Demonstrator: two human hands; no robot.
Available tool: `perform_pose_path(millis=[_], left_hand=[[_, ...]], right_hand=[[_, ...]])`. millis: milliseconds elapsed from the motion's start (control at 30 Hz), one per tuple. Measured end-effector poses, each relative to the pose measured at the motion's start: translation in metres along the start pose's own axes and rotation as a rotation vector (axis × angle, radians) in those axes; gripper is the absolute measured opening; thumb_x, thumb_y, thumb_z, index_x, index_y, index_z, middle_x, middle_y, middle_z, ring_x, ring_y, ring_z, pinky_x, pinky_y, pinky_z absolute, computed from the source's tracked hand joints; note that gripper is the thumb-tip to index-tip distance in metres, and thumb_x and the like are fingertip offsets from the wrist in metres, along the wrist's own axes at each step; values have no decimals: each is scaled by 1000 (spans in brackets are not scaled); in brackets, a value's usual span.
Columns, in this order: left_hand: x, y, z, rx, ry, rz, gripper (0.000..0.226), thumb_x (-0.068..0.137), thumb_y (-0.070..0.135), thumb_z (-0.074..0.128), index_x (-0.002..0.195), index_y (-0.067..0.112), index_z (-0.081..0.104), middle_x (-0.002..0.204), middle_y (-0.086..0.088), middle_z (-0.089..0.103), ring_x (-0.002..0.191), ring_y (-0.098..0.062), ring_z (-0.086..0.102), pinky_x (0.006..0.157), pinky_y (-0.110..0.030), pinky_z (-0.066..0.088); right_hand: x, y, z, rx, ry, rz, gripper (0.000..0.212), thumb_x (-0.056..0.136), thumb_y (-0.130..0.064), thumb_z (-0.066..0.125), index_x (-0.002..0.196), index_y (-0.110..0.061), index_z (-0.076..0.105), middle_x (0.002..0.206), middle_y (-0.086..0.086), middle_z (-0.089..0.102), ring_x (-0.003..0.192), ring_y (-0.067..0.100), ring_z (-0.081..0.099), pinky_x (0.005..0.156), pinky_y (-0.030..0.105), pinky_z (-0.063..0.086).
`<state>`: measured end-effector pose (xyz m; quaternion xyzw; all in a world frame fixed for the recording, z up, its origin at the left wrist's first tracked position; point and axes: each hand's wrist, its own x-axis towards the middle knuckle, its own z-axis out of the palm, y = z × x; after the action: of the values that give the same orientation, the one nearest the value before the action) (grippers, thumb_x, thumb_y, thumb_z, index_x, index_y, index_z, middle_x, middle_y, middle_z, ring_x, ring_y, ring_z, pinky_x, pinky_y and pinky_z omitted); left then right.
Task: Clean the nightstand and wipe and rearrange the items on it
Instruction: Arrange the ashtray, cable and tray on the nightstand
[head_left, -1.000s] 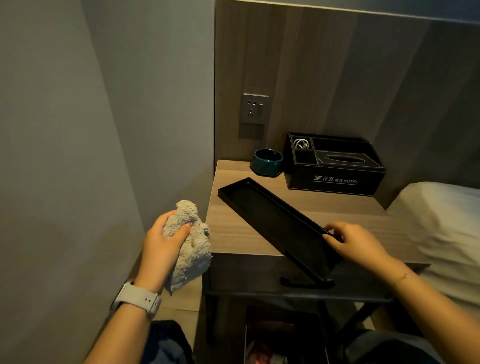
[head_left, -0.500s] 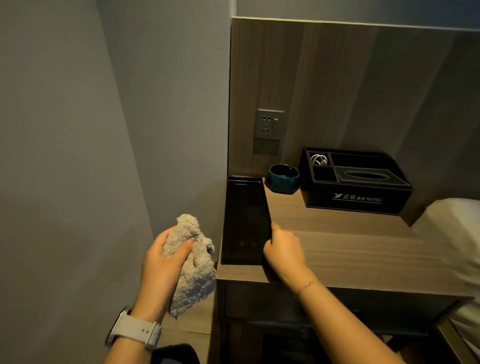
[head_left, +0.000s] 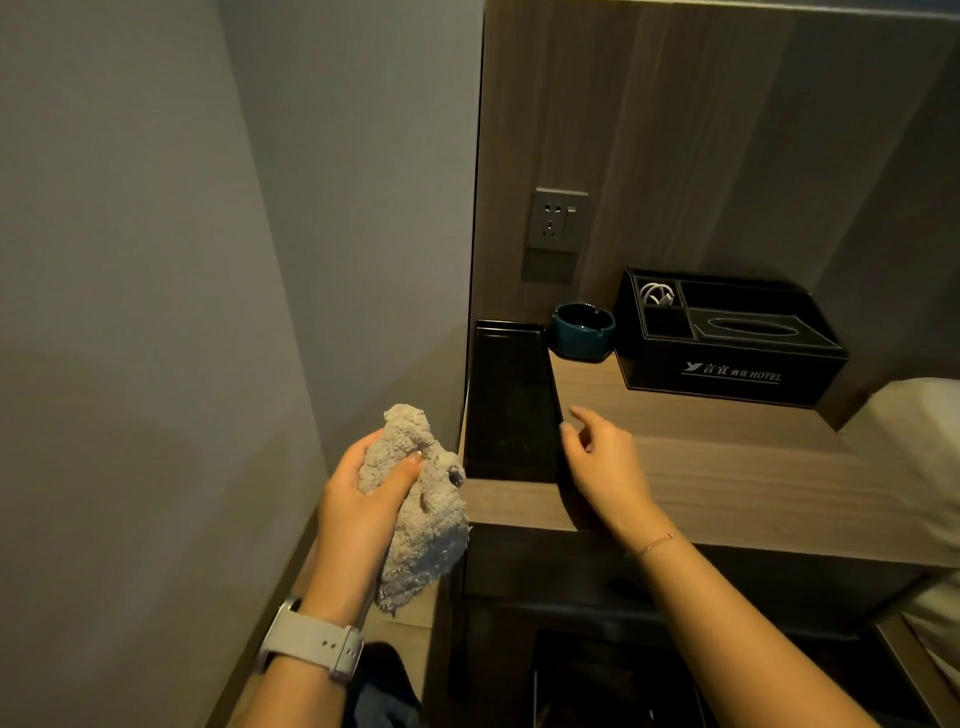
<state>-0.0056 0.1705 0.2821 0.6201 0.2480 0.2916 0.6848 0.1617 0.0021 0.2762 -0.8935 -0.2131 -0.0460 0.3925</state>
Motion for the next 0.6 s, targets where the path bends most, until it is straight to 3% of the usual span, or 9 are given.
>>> perform_pose_path(millis=[67, 133, 233, 300, 433, 600], left_hand=[[-17, 0, 3, -3, -3, 3, 33, 85, 25, 68, 117, 30, 61, 104, 8, 70, 92, -7, 69, 78, -30, 56], [-36, -4, 7, -5, -7, -2, 33, 84, 24, 69, 115, 32, 60, 104, 9, 70, 92, -5, 68, 77, -29, 56], [-65, -16, 18, -11, -27, -34, 33, 85, 22, 68, 115, 32, 61, 101, 10, 70, 90, -4, 68, 73, -25, 55], [-84, -27, 28, -43, -60, -86, 31, 85, 20, 68, 113, 32, 61, 98, 11, 71, 88, -3, 69, 70, -22, 54], [-117, -46, 48, -69, -145, -201, 27, 86, 18, 67, 111, 29, 63, 97, 7, 73, 88, -8, 70, 69, -25, 54], [-138, -47, 53, -13, -149, -186, 27, 85, 19, 68, 107, 35, 63, 98, 9, 73, 90, -8, 70, 76, -31, 55]], right_hand=[[-38, 9, -23, 89, 95, -118, 30, 95, -18, 50, 124, -21, 57, 102, -7, 62, 84, 3, 60, 77, 22, 53], [-88, 29, -40, 87, 127, -195, 27, 91, -12, 55, 113, -24, 62, 98, -15, 60, 90, 0, 59, 79, 14, 49], [-142, 73, -46, -19, 122, -145, 23, 86, -8, 63, 103, -23, 68, 94, -18, 59, 93, -1, 57, 78, 8, 43], [-152, 102, -40, -160, 76, -106, 22, 86, -13, 67, 105, -23, 68, 97, -16, 57, 98, 1, 54, 79, 11, 41], [-139, 136, -17, -376, -22, -69, 25, 89, -32, 64, 110, -18, 67, 100, -5, 62, 100, 16, 58, 92, 32, 41], [-131, 144, -2, -332, 26, -69, 21, 95, -34, 53, 98, -22, 70, 86, -7, 67, 86, 16, 60, 86, 28, 33]])
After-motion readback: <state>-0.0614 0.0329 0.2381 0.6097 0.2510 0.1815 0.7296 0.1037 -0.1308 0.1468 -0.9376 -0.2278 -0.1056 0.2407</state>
